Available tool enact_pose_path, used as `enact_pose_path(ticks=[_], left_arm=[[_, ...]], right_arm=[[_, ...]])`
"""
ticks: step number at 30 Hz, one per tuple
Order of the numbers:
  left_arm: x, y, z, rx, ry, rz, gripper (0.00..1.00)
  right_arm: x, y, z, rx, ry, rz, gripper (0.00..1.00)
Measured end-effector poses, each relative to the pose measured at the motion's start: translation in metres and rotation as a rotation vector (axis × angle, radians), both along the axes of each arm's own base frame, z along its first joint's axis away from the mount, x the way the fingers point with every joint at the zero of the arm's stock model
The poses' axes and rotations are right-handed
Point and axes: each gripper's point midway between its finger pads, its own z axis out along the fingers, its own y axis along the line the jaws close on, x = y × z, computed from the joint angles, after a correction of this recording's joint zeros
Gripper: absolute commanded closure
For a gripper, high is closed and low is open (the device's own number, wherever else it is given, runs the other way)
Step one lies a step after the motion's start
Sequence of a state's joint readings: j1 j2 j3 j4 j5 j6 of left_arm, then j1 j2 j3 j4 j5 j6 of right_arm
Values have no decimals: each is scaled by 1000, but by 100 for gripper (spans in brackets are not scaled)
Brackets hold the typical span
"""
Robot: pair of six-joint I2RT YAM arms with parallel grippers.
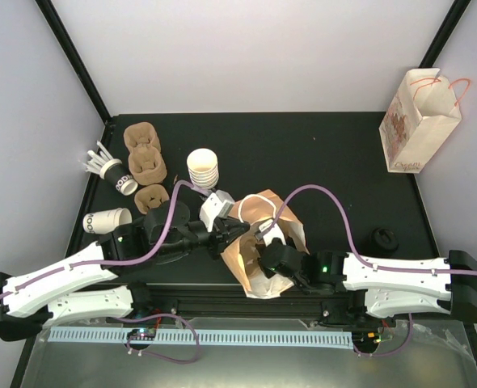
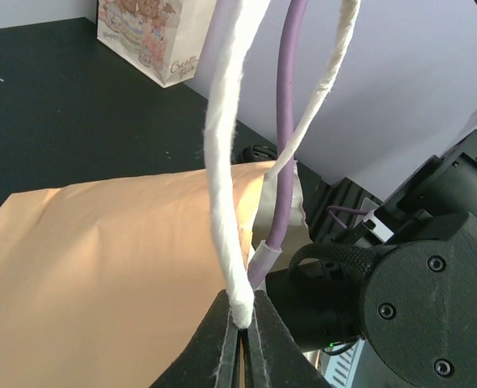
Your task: Pack the takeout coffee
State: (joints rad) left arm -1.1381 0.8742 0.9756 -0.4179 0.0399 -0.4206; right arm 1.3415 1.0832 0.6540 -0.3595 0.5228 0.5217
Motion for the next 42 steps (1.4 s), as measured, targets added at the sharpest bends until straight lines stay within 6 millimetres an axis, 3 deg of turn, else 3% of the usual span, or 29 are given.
enact_pose_path(ticks=[23, 36, 42], left_arm=[[-8, -10, 2, -53, 23, -59, 98], [-3, -31, -14, -53, 126, -69, 98], [-9, -30, -4, -90, 137, -96, 98]], right_arm=[[1, 25, 15, 27, 16, 24, 80], [10, 18, -12, 18, 58, -52, 82], [8, 18, -7, 33, 18, -4, 83]])
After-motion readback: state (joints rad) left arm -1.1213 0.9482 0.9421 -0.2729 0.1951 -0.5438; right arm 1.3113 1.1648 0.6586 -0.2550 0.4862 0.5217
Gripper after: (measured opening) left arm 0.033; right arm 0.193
